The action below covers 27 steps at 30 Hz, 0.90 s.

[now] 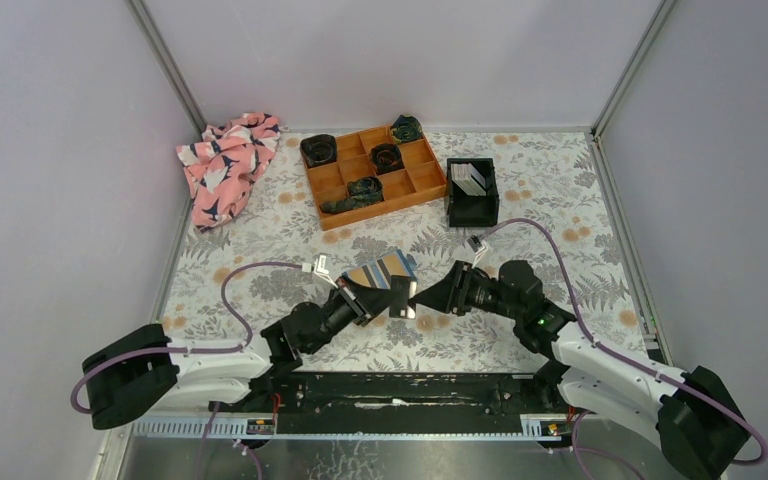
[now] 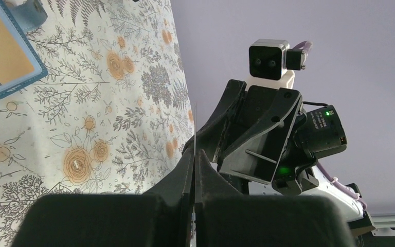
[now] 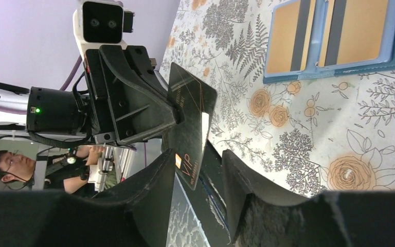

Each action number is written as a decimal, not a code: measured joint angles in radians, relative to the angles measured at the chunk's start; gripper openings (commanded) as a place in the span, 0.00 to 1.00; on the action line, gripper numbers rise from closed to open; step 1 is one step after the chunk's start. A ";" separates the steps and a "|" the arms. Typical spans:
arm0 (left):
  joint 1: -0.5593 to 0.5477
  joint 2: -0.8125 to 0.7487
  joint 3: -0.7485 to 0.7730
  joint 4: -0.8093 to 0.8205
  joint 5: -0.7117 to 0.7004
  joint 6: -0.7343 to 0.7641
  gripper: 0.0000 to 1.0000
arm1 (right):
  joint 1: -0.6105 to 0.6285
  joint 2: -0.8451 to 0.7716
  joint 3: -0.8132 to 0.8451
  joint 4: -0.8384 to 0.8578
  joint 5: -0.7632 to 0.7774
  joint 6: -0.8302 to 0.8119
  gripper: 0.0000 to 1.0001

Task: Put the credit cards into the card holder
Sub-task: Pick up the credit card from the storage box.

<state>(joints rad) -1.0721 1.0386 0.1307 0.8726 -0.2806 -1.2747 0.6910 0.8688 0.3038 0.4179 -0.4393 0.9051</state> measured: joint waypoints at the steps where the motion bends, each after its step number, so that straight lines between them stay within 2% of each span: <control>1: -0.003 0.013 0.005 0.009 0.000 -0.003 0.00 | 0.000 0.005 -0.003 0.013 -0.003 0.004 0.45; 9: -0.012 0.104 0.025 0.089 0.000 -0.029 0.00 | 0.000 0.075 -0.024 0.118 -0.053 0.054 0.38; 11: -0.014 0.126 0.025 0.119 0.000 -0.038 0.00 | 0.000 0.091 -0.026 0.148 -0.062 0.067 0.31; 13: -0.014 0.145 0.025 0.144 0.000 -0.046 0.00 | 0.001 0.104 -0.031 0.182 -0.073 0.080 0.17; 15: -0.014 0.156 0.025 0.164 -0.002 -0.054 0.00 | 0.000 0.113 -0.041 0.212 -0.076 0.096 0.07; 17: -0.014 0.165 0.021 0.181 -0.014 -0.064 0.00 | -0.002 0.114 -0.047 0.239 -0.077 0.113 0.00; 18: -0.014 0.165 0.021 0.183 -0.015 -0.064 0.00 | -0.003 0.114 -0.048 0.252 -0.078 0.124 0.00; 19: -0.014 0.165 0.018 0.193 -0.019 -0.070 0.09 | -0.003 0.114 -0.048 0.261 -0.078 0.126 0.00; 21: -0.016 0.162 0.006 0.219 -0.026 -0.085 0.32 | -0.002 0.114 -0.048 0.274 -0.079 0.131 0.00; 24: -0.021 0.147 -0.021 0.223 -0.061 -0.102 0.56 | 0.003 0.117 -0.042 0.267 -0.084 0.116 0.00; 26: -0.020 0.116 -0.058 0.219 -0.105 -0.117 0.65 | 0.003 0.135 -0.021 0.224 -0.075 0.085 0.00; 27: -0.020 0.096 -0.076 0.211 -0.128 -0.126 0.66 | 0.003 0.150 -0.003 0.191 -0.072 0.064 0.00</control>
<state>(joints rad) -1.0924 1.1343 0.0551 1.0836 -0.4084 -1.4006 0.6937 1.0191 0.3012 0.6086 -0.5110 0.9695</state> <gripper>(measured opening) 0.581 0.015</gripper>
